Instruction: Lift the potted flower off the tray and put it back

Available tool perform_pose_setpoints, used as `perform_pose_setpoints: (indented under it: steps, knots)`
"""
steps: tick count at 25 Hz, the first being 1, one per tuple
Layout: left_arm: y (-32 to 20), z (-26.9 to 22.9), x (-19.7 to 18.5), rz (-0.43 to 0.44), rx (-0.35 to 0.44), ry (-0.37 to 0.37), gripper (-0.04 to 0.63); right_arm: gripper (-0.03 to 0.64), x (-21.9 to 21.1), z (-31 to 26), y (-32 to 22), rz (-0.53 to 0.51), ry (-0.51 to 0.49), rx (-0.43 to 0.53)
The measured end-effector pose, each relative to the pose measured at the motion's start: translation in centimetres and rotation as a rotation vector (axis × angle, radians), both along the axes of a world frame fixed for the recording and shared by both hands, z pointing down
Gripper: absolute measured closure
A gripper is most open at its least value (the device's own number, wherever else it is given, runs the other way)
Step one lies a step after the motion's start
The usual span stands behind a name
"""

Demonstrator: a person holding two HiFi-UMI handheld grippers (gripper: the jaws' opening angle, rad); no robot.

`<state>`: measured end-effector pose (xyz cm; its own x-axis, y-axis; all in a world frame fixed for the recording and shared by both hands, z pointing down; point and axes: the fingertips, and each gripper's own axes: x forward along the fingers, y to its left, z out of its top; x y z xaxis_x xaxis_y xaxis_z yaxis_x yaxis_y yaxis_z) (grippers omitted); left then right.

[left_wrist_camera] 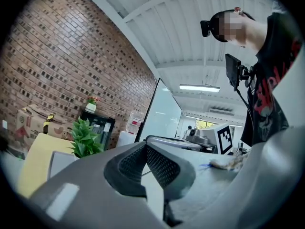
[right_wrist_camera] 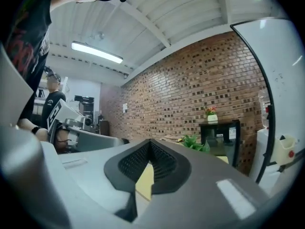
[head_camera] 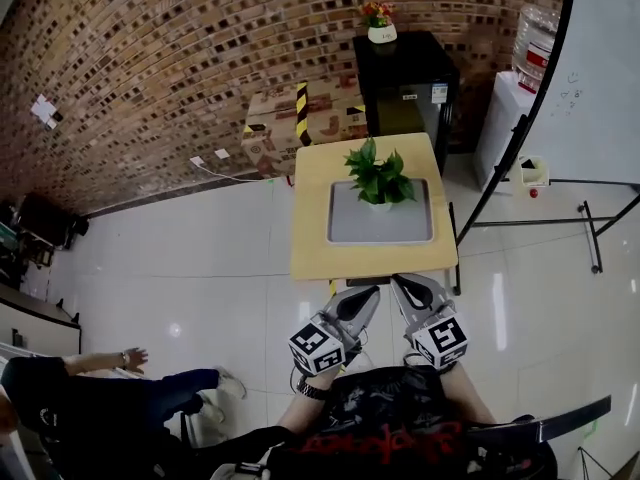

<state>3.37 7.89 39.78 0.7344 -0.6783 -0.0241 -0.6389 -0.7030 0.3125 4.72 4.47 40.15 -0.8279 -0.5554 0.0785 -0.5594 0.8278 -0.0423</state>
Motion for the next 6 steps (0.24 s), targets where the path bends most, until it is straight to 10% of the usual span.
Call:
perform_pose_setpoints:
  steps: [6]
  knots:
    - [0.1,-1.1,8.2,0.040,0.017,-0.046,0.603,0.617,5.9,-1.9,1.2,-0.103,-0.014,0.056]
